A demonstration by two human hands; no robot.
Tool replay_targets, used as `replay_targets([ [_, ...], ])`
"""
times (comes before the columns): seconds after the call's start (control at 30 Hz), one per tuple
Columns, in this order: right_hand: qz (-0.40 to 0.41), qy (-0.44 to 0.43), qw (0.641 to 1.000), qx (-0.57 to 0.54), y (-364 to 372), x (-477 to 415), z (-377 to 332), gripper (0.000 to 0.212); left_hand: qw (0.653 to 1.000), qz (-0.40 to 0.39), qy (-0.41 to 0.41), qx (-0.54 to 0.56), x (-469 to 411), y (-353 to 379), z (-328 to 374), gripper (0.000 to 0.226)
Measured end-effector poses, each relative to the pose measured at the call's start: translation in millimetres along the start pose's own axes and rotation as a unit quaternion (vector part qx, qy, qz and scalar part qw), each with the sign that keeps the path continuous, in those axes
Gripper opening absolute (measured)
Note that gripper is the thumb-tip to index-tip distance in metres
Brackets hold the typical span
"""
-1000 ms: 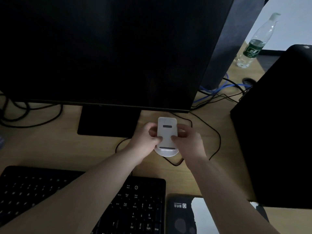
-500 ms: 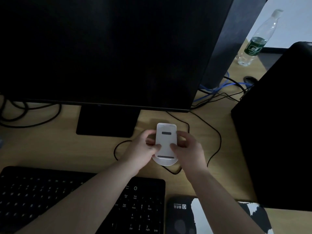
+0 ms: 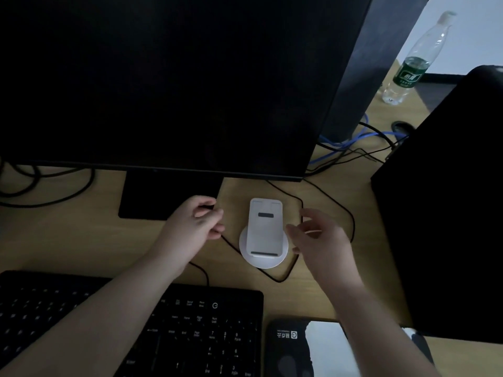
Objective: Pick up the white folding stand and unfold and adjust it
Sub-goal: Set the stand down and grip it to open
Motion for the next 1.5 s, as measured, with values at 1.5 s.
replay_targets([
  [1.5, -0.233, -0.05, 0.946, -0.221, 26.3, 2.9, -8.9, 0.059, 0.992, -0.113, -0.025, 0.051, -3.8, 55.5, 21.6, 0.066],
])
Point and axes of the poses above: each hand's wrist, its own x-axis away from the middle knuckle, its own y-axis out of the palm, z = x × y, the point moved 5 cm from there along -x, towards the middle knuckle, and after that the axes turned 10 degrees about -z, right-handed, at the moved point
